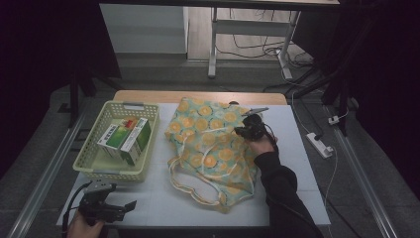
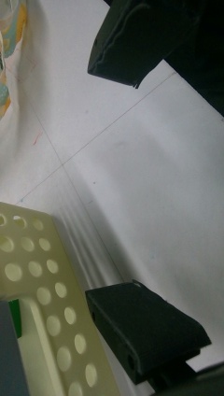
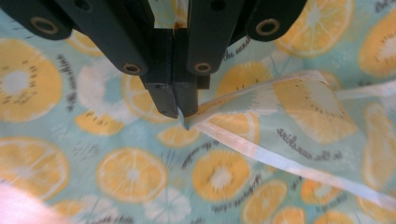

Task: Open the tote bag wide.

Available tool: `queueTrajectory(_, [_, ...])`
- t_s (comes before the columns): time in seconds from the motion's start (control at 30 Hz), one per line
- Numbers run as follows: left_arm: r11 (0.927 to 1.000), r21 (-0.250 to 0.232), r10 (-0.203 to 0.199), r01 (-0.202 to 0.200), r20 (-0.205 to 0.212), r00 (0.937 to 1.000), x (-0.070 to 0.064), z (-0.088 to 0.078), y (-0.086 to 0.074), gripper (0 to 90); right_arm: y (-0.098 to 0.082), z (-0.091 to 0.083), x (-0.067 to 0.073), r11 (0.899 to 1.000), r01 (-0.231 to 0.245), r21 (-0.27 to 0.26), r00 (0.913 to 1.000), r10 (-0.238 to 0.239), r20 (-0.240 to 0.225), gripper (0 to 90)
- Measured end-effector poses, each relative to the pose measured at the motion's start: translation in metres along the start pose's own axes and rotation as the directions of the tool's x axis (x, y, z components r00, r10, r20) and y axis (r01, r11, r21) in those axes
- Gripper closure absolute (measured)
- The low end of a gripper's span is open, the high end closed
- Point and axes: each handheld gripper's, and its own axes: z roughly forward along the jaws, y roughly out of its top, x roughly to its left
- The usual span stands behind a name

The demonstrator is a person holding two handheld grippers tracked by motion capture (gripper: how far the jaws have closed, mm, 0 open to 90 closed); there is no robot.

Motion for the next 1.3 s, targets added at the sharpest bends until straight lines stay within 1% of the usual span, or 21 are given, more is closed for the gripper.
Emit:
queueTrajectory(0.1, [1.0, 0.0, 0.001, -0.001, -0.001, 1.0, 0.0, 0.0, 0.0, 0.0, -0.004, 0.007, 0.001, 1.0, 0.001, 0.03, 1.0, -0.001, -0.007, 87.1])
queueTrajectory(0.17, [1.0, 0.0, 0.001, -0.001, 0.0, 1.0, 0.0, 0.0, 0.0, 0.0, -0.007, 0.011, 0.002, 0.999, 0.005, 0.051, 1.0, -0.005, -0.007, 83.1])
queueTrajectory(0.23, [1.0, -0.001, 0.002, -0.002, 0.0, 1.0, 0.0, 0.0, 0.0, 0.0, -0.009, 0.013, 0.003, 0.998, 0.005, 0.061, 1.0, -0.004, -0.008, 79.0])
queueTrajectory(0.3, [1.0, 0.0, 0.002, -0.002, 0.001, 1.0, 0.0, 0.0, 0.0, 0.0, -0.008, 0.011, 0.003, 0.999, -0.008, 0.054, 0.9997, 0.009, -0.023, 72.5])
queueTrajectory(0.4, [1.0, 0.0, 0.002, -0.002, 0.0, 1.0, 0.0, 0.0, 0.0, 0.0, -0.005, 0.005, 0.005, 1.0, -0.01, 0.03, 0.999, 0.011, -0.044, 62.9])
queueTrajectory(0.43, [1.0, 0.0, 0.002, -0.002, 0.0, 1.0, 0.0, 0.0, 0.0, 0.0, -0.004, 0.002, 0.006, 1.0, -0.004, 0.024, 0.9988, 0.005, -0.049, 60.5])
queueTrajectory(0.47, [1.0, 0.0, 0.002, -0.002, 0.0, 1.0, -0.001, 0.0, 0.0, 0.0, -0.004, 0.002, 0.006, 1.0, -0.004, 0.024, 0.9988, 0.005, -0.049, 60.5])
queueTrajectory(0.5, [1.0, 0.0, 0.002, -0.002, -0.001, 1.0, -0.001, 0.0, 0.0, 0.0, -0.003, -0.004, 0.009, 1.0, -0.007, 0.006, 0.9986, 0.007, -0.052, 54.1])
queueTrajectory(0.67, [1.0, 0.003, 0.004, -0.004, -0.002, 1.0, -0.001, 0.0, 0.0, 0.0, 0.0, -0.016, 0.018, 1.0, -0.004, -0.026, 0.9966, 0.002, -0.083, 41.8])
queueTrajectory(0.7, [1.0, 0.004, 0.004, -0.004, -0.002, 1.0, -0.001, 0.0, 0.0, 0.0, 0.0, -0.018, 0.02, 0.999, -0.005, -0.033, 0.9961, 0.002, -0.088, 39.8])
queueTrajectory(0.73, [1.0, 0.002, 0.003, -0.003, -0.002, 1.0, -0.001, 0.0, 0.0, 0.0, 0.0, -0.018, 0.02, 0.999, -0.005, -0.033, 0.9961, 0.002, -0.088, 39.8])
queueTrajectory(0.8, [1.0, 0.001, 0.002, -0.002, -0.002, 1.0, -0.001, 0.0, 0.0, 0.0, 0.001, -0.023, 0.025, 0.999, -0.001, -0.048, 0.9952, -0.004, -0.098, 35.2])
queueTrajectory(0.83, [1.0, 0.002, 0.002, -0.002, -0.003, 1.0, -0.001, 0.0, 0.0, 0.0, 0.001, -0.028, 0.029, 0.998, 0.003, -0.055, 0.9941, -0.009, -0.108, 31.1])
queueTrajectory(0.9, [1.0, 0.002, 0.002, -0.002, -0.003, 1.0, -0.001, 0.0, 0.0, 0.0, 0.001, -0.033, 0.033, 0.998, 0.004, -0.064, 0.9935, -0.011, -0.113, 26.8])
queueTrajectory(0.93, [1.0, 0.002, 0.002, -0.002, -0.003, 1.0, -0.001, 0.0, 0.0, 0.0, 0.001, -0.033, 0.033, 0.998, 0.004, -0.064, 0.9935, -0.011, -0.113, 26.8])
queueTrajectory(0.97, [1.0, 0.003, 0.003, -0.003, -0.003, 1.0, -0.001, 0.0, 0.0, 0.0, 0.0, -0.036, 0.037, 0.998, 0.002, -0.067, 0.9929, -0.01, -0.118, 23.0])
queueTrajectory(1.1, [1.0, 0.003, 0.003, -0.003, -0.003, 1.0, -0.001, 0.0, 0.0, 0.0, -0.001, -0.042, 0.045, 0.997, 0.011, -0.079, 0.9923, -0.02, -0.122, 10.4])
queueTrajectory(1.23, [1.0, 0.001, 0.001, -0.001, -0.003, 1.0, -0.001, 0.0, 0.0, 0.0, -0.003, -0.049, 0.056, 0.997, 0.025, -0.079, 0.9899, -0.036, -0.137, 4.2])
queueTrajectory(1.27, [1.0, 0.0, 0.0, 0.0, -0.001, 1.0, -0.001, 0.0, 0.0, 0.0, -0.004, -0.05, 0.059, 0.997, 0.036, -0.075, 0.9884, -0.046, -0.144, 4.1])
queueTrajectory(1.3, [1.0, 0.0, -0.002, 0.002, -0.001, 1.0, 0.0, 0.0, 0.0, 0.0, -0.004, -0.05, 0.059, 0.997, 0.036, -0.075, 0.9884, -0.046, -0.144, 4.1])
